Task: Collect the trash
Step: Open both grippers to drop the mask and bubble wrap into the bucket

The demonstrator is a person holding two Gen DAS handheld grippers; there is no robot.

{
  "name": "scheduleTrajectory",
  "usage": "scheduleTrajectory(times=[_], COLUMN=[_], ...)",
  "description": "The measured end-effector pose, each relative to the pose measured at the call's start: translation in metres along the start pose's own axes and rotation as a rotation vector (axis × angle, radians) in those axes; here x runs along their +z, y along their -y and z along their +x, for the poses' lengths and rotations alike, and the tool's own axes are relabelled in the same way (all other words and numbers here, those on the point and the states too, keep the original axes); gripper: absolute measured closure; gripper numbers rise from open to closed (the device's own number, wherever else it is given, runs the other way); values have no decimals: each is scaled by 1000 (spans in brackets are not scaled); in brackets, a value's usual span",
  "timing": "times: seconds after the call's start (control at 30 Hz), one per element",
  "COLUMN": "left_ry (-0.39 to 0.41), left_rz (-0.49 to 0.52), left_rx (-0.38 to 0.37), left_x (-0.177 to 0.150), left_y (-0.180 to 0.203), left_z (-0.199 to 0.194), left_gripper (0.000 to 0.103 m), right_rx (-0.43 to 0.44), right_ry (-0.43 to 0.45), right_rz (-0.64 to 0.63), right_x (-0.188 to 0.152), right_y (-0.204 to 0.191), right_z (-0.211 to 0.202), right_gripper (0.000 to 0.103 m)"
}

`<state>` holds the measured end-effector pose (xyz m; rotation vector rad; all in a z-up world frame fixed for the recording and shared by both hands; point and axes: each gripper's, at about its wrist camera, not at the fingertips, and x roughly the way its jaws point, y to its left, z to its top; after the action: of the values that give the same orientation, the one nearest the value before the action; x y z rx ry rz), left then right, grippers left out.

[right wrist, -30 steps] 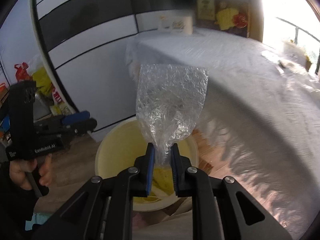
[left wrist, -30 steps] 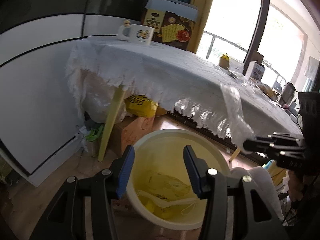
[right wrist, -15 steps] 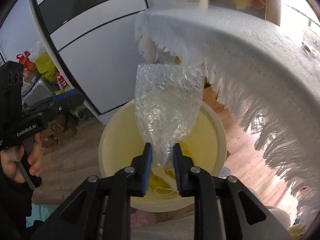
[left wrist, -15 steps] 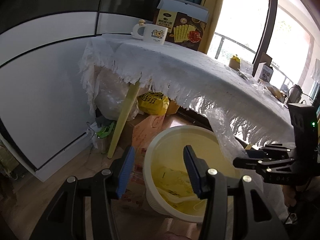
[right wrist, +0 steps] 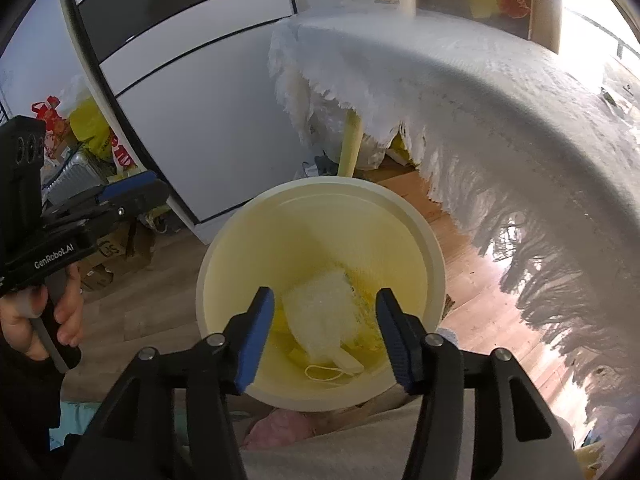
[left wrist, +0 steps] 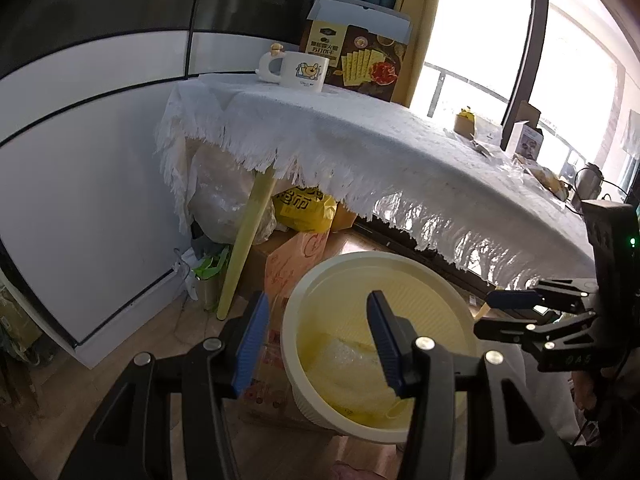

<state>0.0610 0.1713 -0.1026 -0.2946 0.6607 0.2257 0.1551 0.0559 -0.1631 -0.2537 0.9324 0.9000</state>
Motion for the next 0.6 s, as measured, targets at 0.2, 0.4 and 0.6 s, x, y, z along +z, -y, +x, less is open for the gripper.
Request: scheduleTrajectory(times=[0.2, 0.4, 0.6], left_ry=[9, 21, 22], left_rz=[25, 66, 100], left_rx=[-3, -18, -41], left_x=[5, 13, 19], left_y=[13, 34, 59], left_z=[-6, -10, -9], left_gripper=[52, 52, 52], right_rx=[-15, -37, -63], right_ry=[37, 82, 118], right_rz=[16, 32, 54], right_x=[-2, -7, -15], right_y=[6, 18, 30], right_z=[-13, -38, -62], right_gripper=[49, 48, 48])
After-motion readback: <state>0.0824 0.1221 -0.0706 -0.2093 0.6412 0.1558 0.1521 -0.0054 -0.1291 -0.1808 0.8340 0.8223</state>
